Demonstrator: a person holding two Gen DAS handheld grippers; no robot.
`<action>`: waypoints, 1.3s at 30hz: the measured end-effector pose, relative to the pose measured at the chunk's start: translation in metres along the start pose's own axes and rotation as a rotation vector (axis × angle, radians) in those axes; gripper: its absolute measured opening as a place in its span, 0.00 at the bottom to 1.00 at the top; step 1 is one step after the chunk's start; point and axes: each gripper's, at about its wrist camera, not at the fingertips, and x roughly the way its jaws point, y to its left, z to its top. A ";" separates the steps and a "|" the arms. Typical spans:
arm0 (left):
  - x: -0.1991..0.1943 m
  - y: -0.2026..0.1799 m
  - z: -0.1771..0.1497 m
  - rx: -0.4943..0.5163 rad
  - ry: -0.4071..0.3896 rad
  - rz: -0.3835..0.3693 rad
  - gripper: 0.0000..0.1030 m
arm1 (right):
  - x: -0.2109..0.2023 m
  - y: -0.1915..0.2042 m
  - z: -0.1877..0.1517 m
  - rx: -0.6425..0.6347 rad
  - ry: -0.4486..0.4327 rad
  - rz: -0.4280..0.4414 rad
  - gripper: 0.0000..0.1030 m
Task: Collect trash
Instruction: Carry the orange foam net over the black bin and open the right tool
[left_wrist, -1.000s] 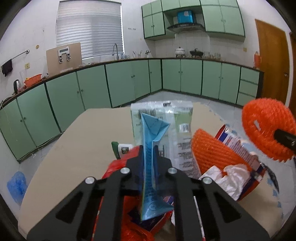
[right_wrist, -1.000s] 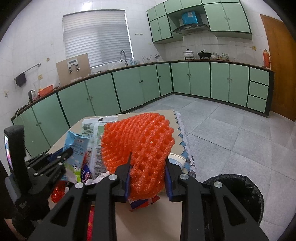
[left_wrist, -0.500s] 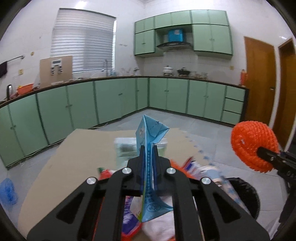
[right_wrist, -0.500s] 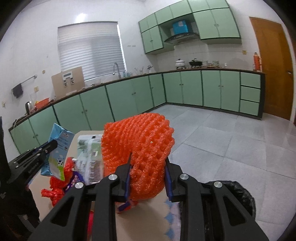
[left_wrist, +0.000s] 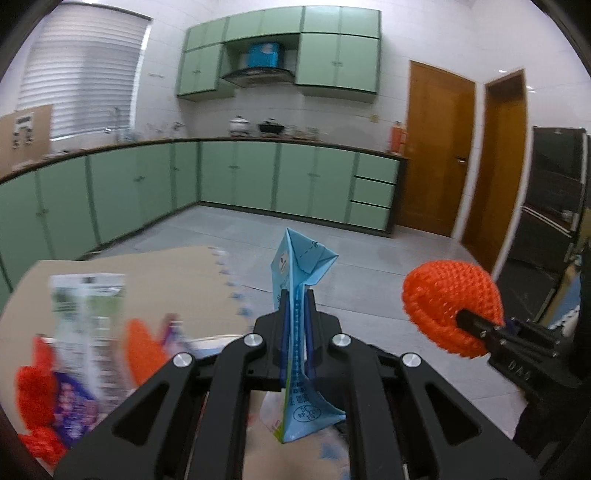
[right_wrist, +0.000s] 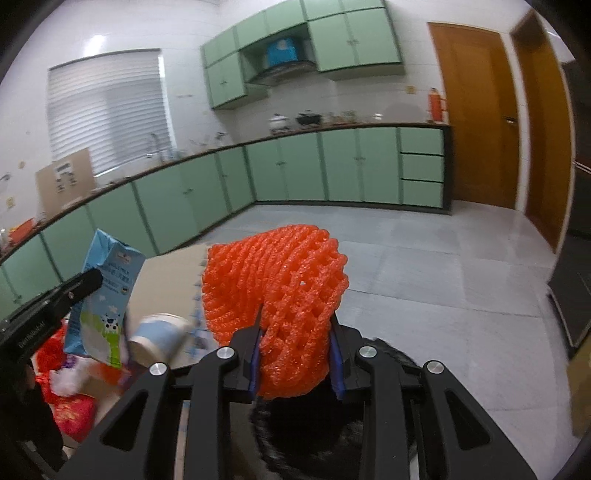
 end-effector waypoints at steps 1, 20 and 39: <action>0.006 -0.008 -0.002 0.002 0.003 -0.014 0.06 | 0.001 -0.008 -0.001 0.009 0.003 -0.015 0.28; 0.097 -0.080 -0.036 0.041 0.142 -0.122 0.35 | 0.038 -0.084 -0.037 0.095 0.097 -0.131 0.28; 0.005 0.011 -0.012 0.020 0.044 0.094 0.67 | 0.021 -0.011 -0.029 0.027 0.058 -0.047 0.87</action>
